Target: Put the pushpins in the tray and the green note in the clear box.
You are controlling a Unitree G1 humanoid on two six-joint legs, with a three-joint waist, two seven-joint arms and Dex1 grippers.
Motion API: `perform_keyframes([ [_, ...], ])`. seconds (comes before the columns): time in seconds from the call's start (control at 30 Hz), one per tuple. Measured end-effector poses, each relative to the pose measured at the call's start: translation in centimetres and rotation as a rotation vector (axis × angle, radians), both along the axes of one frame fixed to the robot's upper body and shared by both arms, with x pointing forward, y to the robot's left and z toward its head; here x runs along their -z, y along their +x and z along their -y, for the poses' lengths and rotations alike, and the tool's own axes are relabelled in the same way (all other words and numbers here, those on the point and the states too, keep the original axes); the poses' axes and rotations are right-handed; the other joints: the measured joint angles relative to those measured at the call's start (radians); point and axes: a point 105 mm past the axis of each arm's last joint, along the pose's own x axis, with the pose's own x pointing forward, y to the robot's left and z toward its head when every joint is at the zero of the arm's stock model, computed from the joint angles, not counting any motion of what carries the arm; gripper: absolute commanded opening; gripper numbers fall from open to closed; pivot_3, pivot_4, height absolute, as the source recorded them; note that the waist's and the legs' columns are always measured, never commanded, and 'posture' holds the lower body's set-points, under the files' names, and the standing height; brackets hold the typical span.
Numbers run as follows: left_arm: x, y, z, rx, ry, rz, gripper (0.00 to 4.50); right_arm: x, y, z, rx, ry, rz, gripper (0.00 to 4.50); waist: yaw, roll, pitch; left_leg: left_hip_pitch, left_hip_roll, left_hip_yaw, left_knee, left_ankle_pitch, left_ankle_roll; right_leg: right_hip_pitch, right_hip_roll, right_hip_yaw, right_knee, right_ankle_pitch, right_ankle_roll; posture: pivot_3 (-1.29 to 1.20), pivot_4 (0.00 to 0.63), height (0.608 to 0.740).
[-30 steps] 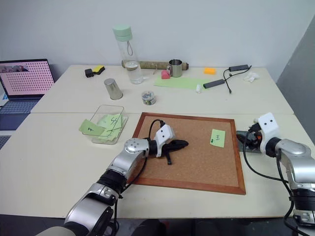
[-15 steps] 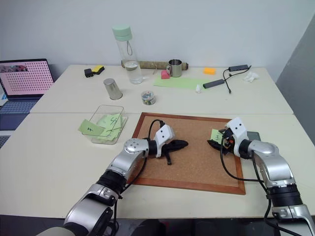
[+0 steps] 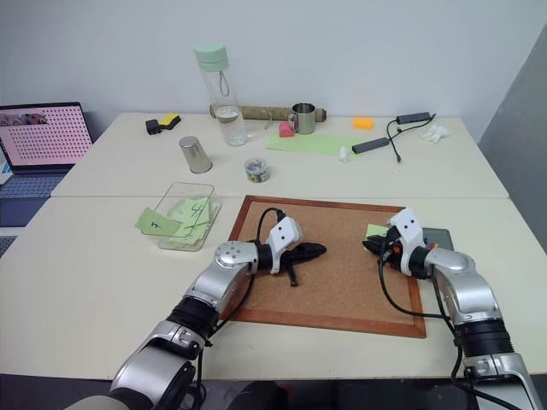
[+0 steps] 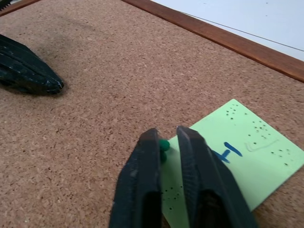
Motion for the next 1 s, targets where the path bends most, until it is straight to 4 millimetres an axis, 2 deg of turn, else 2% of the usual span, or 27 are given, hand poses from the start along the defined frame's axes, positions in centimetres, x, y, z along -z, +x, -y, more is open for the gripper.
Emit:
perform_keyframes([
  [0.2,0.1,0.0,-0.1,-0.003,0.000,-0.004,0.00,-0.6,-0.2,-0.2,-0.019,-0.009,0.020,0.03,0.000,0.000,0.000,0.000,0.000,0.000,0.000,0.000,0.000,-0.001,0.000,0.000,0.000,0.000,0.000,0.00,0.150,0.740],
  [0.4,0.2,0.0,-0.1,-0.013,-0.004,-0.003,0.00,-4.2,-0.8,-0.4,-0.068,-0.037,0.144,0.03,0.000,0.000,0.000,0.000,0.000,0.000,0.000,0.000,0.000,0.000,0.000,0.000,0.000,0.000,0.000,0.00,0.150,0.740],
  [0.6,-0.7,0.4,-0.8,-0.068,-0.070,-0.033,0.00,-6.1,-1.9,-0.6,-0.153,-0.164,0.244,0.03,-0.003,-0.001,0.001,-0.001,0.000,0.000,0.000,0.000,0.000,-0.001,0.000,0.000,0.000,0.000,0.000,0.00,0.150,0.740],
  [0.73,-2.1,1.3,-3.8,-0.179,-0.158,-0.129,0.63,-6.7,-2.5,-1.0,-0.211,-0.259,0.324,0.00,-0.006,-0.002,0.003,-0.003,0.001,-0.001,0.000,0.000,0.000,-0.003,0.001,-0.001,0.000,0.000,0.000,0.00,0.150,0.740],
  [0.8,-4.1,1.5,-5.1,-0.215,-0.261,-0.186,1.02,-6.7,-2.7,-1.4,-0.242,-0.306,0.372,0.00,-0.002,-0.003,0.003,-0.004,0.000,-0.003,0.001,0.000,0.000,-0.003,0.000,-0.002,-0.001,0.000,0.000,0.00,0.150,0.740],
  [0.87,-5.1,1.3,-5.1,-0.210,-0.324,-0.229,1.29,-6.8,-2.8,-1.7,-0.264,-0.340,0.411,0.00,-0.001,-0.003,0.003,-0.005,0.000,-0.003,0.001,0.000,-0.001,-0.003,0.000,-0.002,-0.001,0.000,0.000,0.00,0.150,0.740],
  [0.93,-5.7,0.7,-5.0,-0.196,-0.404,-0.315,1.74,-7.1,-2.9,-2.3,-0.303,-0.385,0.478,0.00,0.003,-0.003,0.004,-0.005,0.000,-0.003,0.001,0.000,-0.001,-0.003,0.000,-0.002,-0.001,0.000,0.000,0.00,0.150,0.740],
  [1.0,-5.6,0.2,-4.5,-0.186,-0.445,-0.388,2.02,-7.4,-3.0,-2.7,-0.331,-0.411,0.528,0.00,0.004,-0.004,0.004,-0.005,0.000,-0.003,0.001,0.001,-0.001,-0.003,0.000,-0.002,-0.001,0.000,0.000,0.00,0.150,0.740],
])
